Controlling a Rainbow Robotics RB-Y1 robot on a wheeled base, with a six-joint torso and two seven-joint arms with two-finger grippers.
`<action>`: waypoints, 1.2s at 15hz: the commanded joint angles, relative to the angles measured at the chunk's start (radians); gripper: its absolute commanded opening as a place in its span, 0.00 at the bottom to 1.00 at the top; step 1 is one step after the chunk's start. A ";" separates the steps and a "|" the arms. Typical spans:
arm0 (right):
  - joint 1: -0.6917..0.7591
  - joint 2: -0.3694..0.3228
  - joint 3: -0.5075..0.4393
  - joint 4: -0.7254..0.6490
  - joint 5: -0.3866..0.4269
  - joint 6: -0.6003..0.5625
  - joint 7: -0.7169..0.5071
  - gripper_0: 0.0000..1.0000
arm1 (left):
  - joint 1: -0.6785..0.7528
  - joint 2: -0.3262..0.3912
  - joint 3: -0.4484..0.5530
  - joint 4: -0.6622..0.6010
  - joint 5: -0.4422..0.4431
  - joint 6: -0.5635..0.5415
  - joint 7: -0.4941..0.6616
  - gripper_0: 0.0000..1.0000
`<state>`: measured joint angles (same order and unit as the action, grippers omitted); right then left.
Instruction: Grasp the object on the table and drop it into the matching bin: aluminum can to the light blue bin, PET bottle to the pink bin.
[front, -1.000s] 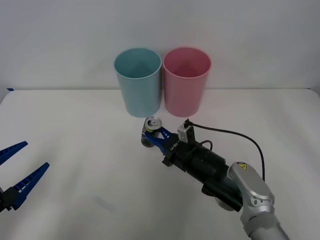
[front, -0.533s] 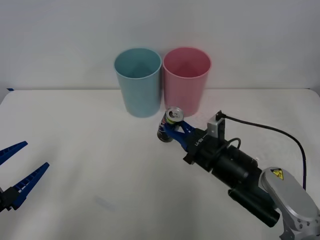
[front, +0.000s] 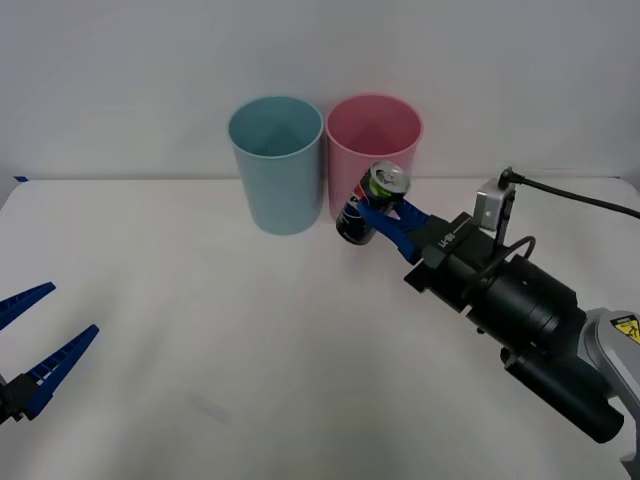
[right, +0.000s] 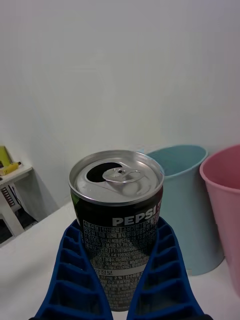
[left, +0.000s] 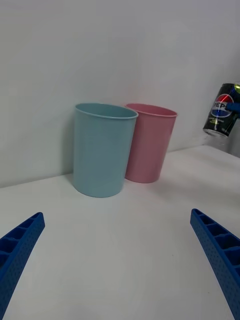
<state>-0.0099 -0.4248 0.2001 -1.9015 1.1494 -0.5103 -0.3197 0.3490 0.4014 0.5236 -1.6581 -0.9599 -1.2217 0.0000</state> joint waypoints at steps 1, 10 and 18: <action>-0.033 -0.037 -0.001 -0.036 -0.004 0.038 -0.078 0.00 | 0.000 0.000 0.000 0.000 0.000 0.000 0.000 1.00; -0.372 -0.098 0.022 0.151 0.009 0.087 -0.141 0.00 | 0.000 0.000 0.000 0.000 0.000 0.000 0.000 1.00; -0.733 0.015 0.065 0.591 0.073 0.088 -0.130 0.00 | 0.000 0.000 0.000 0.000 0.000 0.000 0.000 1.00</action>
<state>-0.7179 -0.4249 0.2653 -1.3456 1.2110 -0.4218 -0.4489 0.3491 0.4014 0.5236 -1.6581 -0.9599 -1.2217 0.0000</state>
